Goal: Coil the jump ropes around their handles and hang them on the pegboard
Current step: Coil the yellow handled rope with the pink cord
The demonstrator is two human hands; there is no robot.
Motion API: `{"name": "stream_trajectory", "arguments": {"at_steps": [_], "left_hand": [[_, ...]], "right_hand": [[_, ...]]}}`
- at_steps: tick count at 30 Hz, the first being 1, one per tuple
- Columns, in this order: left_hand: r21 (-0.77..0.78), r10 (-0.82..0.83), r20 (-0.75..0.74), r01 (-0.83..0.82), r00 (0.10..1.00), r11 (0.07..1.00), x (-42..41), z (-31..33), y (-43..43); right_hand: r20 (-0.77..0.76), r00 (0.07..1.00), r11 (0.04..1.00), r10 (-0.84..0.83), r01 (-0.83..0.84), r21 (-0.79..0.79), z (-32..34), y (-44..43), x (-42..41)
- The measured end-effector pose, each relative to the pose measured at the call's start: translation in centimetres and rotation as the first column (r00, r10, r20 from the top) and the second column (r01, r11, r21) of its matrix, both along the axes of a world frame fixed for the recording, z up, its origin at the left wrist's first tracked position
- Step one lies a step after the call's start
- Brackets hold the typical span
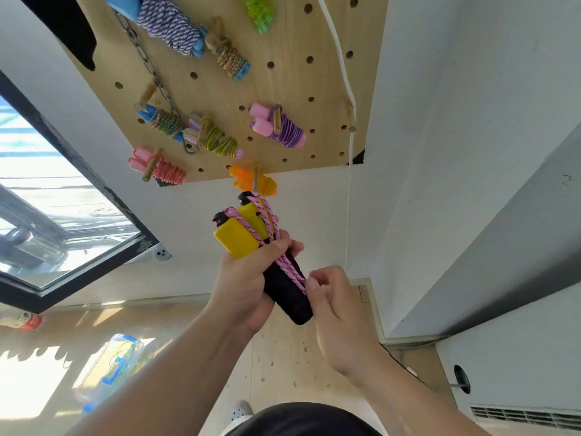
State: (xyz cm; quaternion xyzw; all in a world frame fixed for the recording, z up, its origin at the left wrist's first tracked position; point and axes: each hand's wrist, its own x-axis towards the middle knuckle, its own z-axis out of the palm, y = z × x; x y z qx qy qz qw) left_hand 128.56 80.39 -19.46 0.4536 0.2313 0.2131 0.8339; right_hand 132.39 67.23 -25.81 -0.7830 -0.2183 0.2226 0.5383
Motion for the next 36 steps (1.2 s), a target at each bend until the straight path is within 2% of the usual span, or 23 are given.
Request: {"name": "stream_trajectory", "arguments": {"at_steps": [2,4,7,9,11,14,17,18,19,20,21,22,23,24,25,26,28,31,36], "left_hand": [[0.003,-0.029,0.045,0.029,0.999,1.000,-0.1,0.3,-0.1],[-0.031,-0.060,0.057,0.062,0.997,0.998,-0.2,0.4,-0.3],[-0.026,-0.103,-0.030,0.102,0.994,0.994,-0.6,0.1,-0.8],[0.036,-0.110,-0.068,0.113,0.992,0.993,-0.7,-0.1,-1.0],[0.100,-0.066,-0.041,0.070,0.997,0.993,-0.7,-0.5,-1.1],[0.130,0.084,-0.065,-0.075,0.994,0.989,-0.9,-1.1,-1.1],[0.288,0.280,-0.156,-0.228,0.947,0.930,-1.3,-1.8,-0.9],[0.385,0.358,-0.188,-0.266,0.915,0.884,-1.5,-1.9,-0.7],[0.548,0.443,-0.206,-0.273,0.872,0.791,-1.7,-2.1,-0.2],[0.767,0.513,-0.186,-0.202,0.838,0.609,-2.1,-2.3,0.5],[0.944,0.529,-0.116,-0.073,0.841,0.323,-2.4,-2.7,1.4],[0.999,0.464,-0.022,0.036,0.886,-0.021,-2.6,-3.2,2.4],[0.944,0.332,0.002,0.108,0.943,-0.312,-2.7,-3.6,3.1],[0.868,0.180,-0.070,0.149,0.981,-0.474,-2.7,-3.6,3.4],[0.819,0.073,-0.199,0.207,0.977,-0.536,-2.8,-3.6,3.3],[0.774,0.040,-0.346,0.309,0.938,-0.552,-2.9,-3.6,3.0],[0.641,0.122,-0.560,0.523,0.819,-0.562,-2.7,-3.1,2.2],[0.499,0.281,-0.614,0.639,0.737,-0.586,-1.7,-2.9,1.4],[0.502,0.321,-0.627,0.683,0.710,-0.530,-0.9,-2.9,0.4]], "right_hand": [[-0.226,0.971,0.997,0.080,-0.076,0.025,0.6,-0.2,-0.1],[-0.459,0.873,0.977,0.166,-0.083,0.195,1.8,-0.3,0.0],[-0.641,0.731,0.936,0.236,0.005,0.351,3.1,0.0,0.1],[-0.692,0.697,0.943,0.186,0.072,0.326,2.8,0.3,0.0],[-0.689,0.714,0.943,0.126,0.129,0.306,2.3,0.6,-0.2],[-0.630,0.774,0.934,0.057,0.181,0.308,2.0,0.9,0.0],[-0.565,0.825,0.936,-0.010,0.207,0.286,2.0,0.8,0.6],[-0.545,0.838,0.940,-0.021,0.203,0.276,2.0,0.8,0.8],[-0.520,0.854,0.947,-0.031,0.191,0.257,2.0,0.6,0.9],[-0.489,0.872,0.957,-0.041,0.175,0.230,1.8,0.5,1.0],[-0.452,0.891,0.969,-0.050,0.152,0.193,1.6,0.4,1.1],[-0.411,0.910,0.981,-0.051,0.123,0.151,1.4,0.2,1.2],[-0.365,0.930,0.991,-0.040,0.085,0.108,1.2,0.1,1.3],[-0.321,0.947,0.996,-0.020,0.046,0.075,0.9,0.0,1.4],[-0.288,0.958,0.998,0.008,0.009,0.060,0.8,-0.1,1.5],[-0.261,0.964,0.998,0.042,-0.029,0.054,0.6,-0.2,1.6],[-0.198,0.977,0.996,0.084,-0.079,0.031,0.7,-0.4,1.7],[-0.143,0.985,0.995,0.100,-0.096,0.037,0.9,-0.8,2.2],[-0.008,0.991,0.991,0.131,-0.132,-0.014,0.8,-1.9,2.9]]}}
